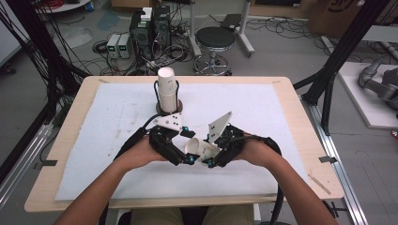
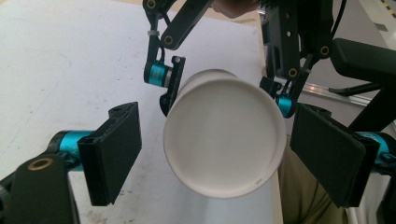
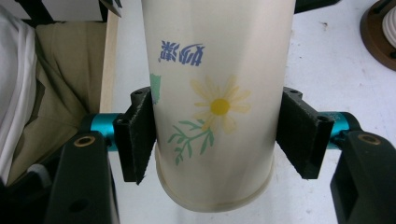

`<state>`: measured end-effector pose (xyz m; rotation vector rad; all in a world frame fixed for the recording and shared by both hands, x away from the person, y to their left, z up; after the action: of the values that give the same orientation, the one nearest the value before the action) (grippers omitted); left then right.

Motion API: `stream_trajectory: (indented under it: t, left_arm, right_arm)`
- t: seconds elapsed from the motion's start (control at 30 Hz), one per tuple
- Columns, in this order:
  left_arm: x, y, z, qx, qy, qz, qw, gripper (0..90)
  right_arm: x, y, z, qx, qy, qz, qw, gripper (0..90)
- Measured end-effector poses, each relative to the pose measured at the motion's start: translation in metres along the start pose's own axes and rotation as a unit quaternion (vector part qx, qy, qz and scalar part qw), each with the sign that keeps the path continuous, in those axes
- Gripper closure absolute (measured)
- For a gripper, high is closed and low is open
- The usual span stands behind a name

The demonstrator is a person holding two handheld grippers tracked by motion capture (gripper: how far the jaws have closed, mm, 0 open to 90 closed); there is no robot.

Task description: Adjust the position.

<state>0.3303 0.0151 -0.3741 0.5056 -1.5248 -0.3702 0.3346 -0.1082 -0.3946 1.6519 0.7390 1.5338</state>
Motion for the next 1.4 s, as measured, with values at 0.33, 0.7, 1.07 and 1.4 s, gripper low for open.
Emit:
stream_trajectory:
  t: [0.33,0.7,1.07,1.4]
  left_arm:
    - [-0.003,-0.005,0.001,-0.014,-0.001,-0.019,0.9997,25.0]
    - [-0.008,-0.009,0.003,-0.024,-0.007,-0.042,0.9988,36.4]
    - [-0.009,-0.006,0.002,-0.017,-0.009,-0.03,0.9993,37.5]
    - [-0.017,0.004,-0.002,0.002,0.0,0.001,1.0,37.5]
  right_arm:
    - [0.001,-0.003,-0.001,0.0,0.009,-0.015,0.9998,34.5]
    - [-0.002,-0.005,-0.002,0.007,0.009,-0.028,0.9996,34.5]
    - [-0.003,-0.001,-0.001,0.008,-0.019,-0.01,0.9997,23.5]
    - [-0.007,0.019,0.008,0.003,-0.07,0.09,0.9935,21.8]
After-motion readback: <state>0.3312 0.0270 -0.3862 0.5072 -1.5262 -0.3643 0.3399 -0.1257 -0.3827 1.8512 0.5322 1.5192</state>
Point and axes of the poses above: each handheld gripper's, and its own axes: y roughly backward along the jaws, x roughly out of its top, z roughly to its right, the point moved 7 cm from there along -y, roughly forward along the jaws, and after that the axes turned 9 degrees about -y, right-handed, at the moved point
